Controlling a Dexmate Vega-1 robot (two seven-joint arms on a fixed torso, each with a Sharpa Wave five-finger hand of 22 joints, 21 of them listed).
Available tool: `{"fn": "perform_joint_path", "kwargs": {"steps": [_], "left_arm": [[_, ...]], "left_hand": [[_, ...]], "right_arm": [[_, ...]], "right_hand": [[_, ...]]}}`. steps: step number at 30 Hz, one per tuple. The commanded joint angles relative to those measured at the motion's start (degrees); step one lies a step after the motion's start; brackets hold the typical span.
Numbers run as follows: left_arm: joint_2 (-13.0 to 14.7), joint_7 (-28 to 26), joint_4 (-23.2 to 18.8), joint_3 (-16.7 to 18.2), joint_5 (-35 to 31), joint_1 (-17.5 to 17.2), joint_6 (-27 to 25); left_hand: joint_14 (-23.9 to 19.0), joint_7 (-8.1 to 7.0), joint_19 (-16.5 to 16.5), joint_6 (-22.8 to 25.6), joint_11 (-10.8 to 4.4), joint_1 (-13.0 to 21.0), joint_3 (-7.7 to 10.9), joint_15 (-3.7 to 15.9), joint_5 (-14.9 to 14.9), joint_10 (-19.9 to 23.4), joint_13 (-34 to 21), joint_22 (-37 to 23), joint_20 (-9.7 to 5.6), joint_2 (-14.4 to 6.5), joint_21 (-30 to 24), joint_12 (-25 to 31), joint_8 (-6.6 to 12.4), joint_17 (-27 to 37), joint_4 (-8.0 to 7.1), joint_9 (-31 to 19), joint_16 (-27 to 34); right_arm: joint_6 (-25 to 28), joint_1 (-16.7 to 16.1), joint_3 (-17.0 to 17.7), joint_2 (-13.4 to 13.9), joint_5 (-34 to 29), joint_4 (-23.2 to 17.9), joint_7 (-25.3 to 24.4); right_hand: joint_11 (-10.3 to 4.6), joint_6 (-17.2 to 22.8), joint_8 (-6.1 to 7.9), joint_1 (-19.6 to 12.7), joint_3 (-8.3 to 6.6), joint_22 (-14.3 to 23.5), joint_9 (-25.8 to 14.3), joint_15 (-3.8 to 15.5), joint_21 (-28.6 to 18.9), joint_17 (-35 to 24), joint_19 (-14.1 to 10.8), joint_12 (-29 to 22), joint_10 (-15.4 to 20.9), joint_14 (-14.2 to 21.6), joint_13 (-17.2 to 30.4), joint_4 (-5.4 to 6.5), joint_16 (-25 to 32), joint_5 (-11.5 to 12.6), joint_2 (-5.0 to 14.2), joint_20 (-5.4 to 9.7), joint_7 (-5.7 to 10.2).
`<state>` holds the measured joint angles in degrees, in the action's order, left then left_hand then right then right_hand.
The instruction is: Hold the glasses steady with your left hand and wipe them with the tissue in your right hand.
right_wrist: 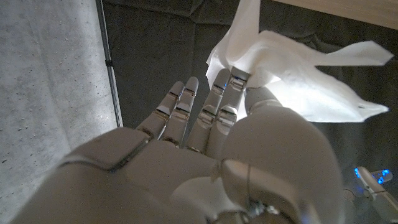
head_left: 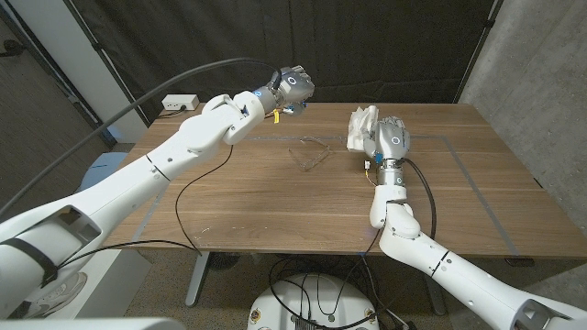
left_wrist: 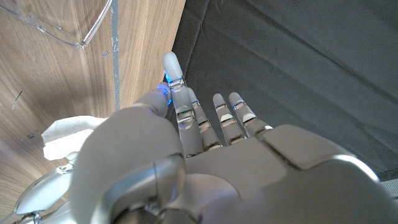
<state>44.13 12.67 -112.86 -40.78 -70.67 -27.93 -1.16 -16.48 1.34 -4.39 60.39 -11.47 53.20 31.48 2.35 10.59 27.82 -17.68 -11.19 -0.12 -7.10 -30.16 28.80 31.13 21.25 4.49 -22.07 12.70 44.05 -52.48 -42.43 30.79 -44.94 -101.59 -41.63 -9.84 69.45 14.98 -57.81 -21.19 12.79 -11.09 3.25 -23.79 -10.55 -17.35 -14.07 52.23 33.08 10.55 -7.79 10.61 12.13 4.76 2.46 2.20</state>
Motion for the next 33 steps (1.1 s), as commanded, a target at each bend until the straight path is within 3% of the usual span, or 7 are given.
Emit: {"fn": "perform_joint_path", "kwargs": {"steps": [1, 2, 7, 19, 24, 29, 33], "left_arm": [[1.16, -3.11, -0.52, 2.06, 0.77, -2.63, -0.22], [1.35, -3.47, -0.58, 2.27, 0.97, -2.85, -0.19], [2.18, -5.94, -0.63, 3.45, 2.33, -4.17, -0.12], [4.45, -11.76, -0.29, 6.26, 6.81, -6.95, 1.02], [5.52, -14.60, 0.31, 7.82, 9.64, -8.49, 1.58], [6.85, -17.97, 1.13, 9.27, 12.29, -9.93, 2.72], [8.26, -20.46, 1.86, 10.25, 13.89, -10.97, 4.01]], "left_hand": [[-0.58, -1.03, -0.49, 0.08, -0.32, -0.58, 0.02, 7.83, 0.21, 0.70, -0.24, -0.03, -0.41, 0.28, -0.37, -0.09, -0.27, 0.13, -0.36, 0.33, 0.31], [-0.64, -1.16, -0.56, 0.25, -0.31, -0.69, -0.05, 7.95, 0.18, 0.75, -0.24, -0.03, -0.58, 0.37, -0.40, -0.08, -0.24, 0.13, -0.41, 0.42, 0.33], [-0.69, -3.10, -0.72, 0.18, -0.28, -1.57, -0.39, 7.89, 0.01, 0.63, -0.21, -0.03, -0.67, 0.75, -0.49, -0.25, -0.58, 0.36, -0.90, 1.34, 0.33], [-0.73, -3.40, -0.81, -0.03, -0.24, -2.16, -0.39, 7.85, -0.02, 0.53, -0.16, -0.02, -0.56, 0.77, -0.57, -0.50, -0.90, 0.67, -1.28, 2.47, 0.34], [-0.80, -3.34, -0.85, -0.06, -0.32, -2.24, -0.27, 7.91, -0.01, 0.62, -0.13, -0.02, -0.65, 0.74, -0.60, -0.55, -0.97, 0.75, -1.31, 2.93, 0.32], [-1.01, -3.45, -0.87, 0.03, -0.40, -2.27, -0.15, 7.95, -0.04, 0.78, -0.11, -0.01, -0.74, 0.73, -0.63, -0.56, -0.98, 0.82, -1.29, 3.34, 0.33], [-1.02, -3.48, -0.92, 0.00, -0.35, -2.37, -0.12, 7.99, -0.07, 0.88, -0.10, -0.01, -0.77, 0.74, -0.67, -0.57, -1.01, 0.88, -1.34, 3.60, 0.30]], "right_arm": [[8.77, 1.64, -3.50, 3.02, -1.23, -4.56, 12.34], [8.99, 1.72, -3.64, 3.35, -1.13, -4.89, 13.09], [11.39, 1.92, -4.34, 3.93, -1.40, -5.80, 15.22], [15.16, 2.20, -4.79, 6.97, 0.66, -10.67, 22.21], [12.98, -0.32, -1.98, 7.13, 2.84, -11.84, 17.80], [9.85, -3.36, 2.11, 7.04, 3.69, -11.66, 9.17], [8.45, -4.52, 3.91, 9.57, 2.69, -11.95, 6.14]], "right_hand": [[0.89, -4.26, -1.85, 2.79, 0.29, 0.01, -0.16, 7.71, -0.73, -0.47, 0.24, 1.99, -3.83, -1.77, 0.20, 1.50, -0.25, -0.34, -0.16, -0.37, 2.74], [1.47, -7.91, -3.16, 3.86, 0.52, -0.02, -0.18, 7.08, -0.84, -0.53, 0.68, 2.53, -5.45, -3.10, 0.25, 1.88, -0.36, -0.52, -0.33, -0.70, 3.49], [2.51, -18.65, -5.22, 6.42, 1.05, -0.16, -0.05, 6.04, -1.34, -0.60, 1.30, 3.42, -11.39, -5.62, 0.36, 2.46, -0.26, -0.81, -0.89, -1.24, 5.12], [4.92, -38.16, -5.23, 11.74, 3.05, -0.55, -0.01, 2.37, -0.60, -0.79, 6.00, 3.76, -25.93, -14.75, 0.51, 3.55, -0.55, -0.59, -2.16, -3.02, 5.25], [5.30, -39.94, -5.02, 12.96, 3.32, -0.61, -0.03, 2.07, -0.63, -0.95, 6.11, 3.50, -27.19, -15.51, 0.52, 4.23, -0.24, -0.56, -1.55, -3.05, 4.81], [4.99, -37.07, -3.42, 13.44, 2.66, -0.68, -0.02, 3.15, -1.47, -0.87, 4.35, 1.96, -24.50, -13.33, 0.47, 4.58, 0.69, -0.82, 0.30, -2.43, 4.75], [4.91, -35.29, -2.83, 13.63, 2.42, -0.71, 0.01, 3.65, -1.79, -0.72, 3.80, 1.27, -22.77, -11.94, 0.43, 4.53, 1.00, -1.10, 0.72, -2.43, 4.83]]}}
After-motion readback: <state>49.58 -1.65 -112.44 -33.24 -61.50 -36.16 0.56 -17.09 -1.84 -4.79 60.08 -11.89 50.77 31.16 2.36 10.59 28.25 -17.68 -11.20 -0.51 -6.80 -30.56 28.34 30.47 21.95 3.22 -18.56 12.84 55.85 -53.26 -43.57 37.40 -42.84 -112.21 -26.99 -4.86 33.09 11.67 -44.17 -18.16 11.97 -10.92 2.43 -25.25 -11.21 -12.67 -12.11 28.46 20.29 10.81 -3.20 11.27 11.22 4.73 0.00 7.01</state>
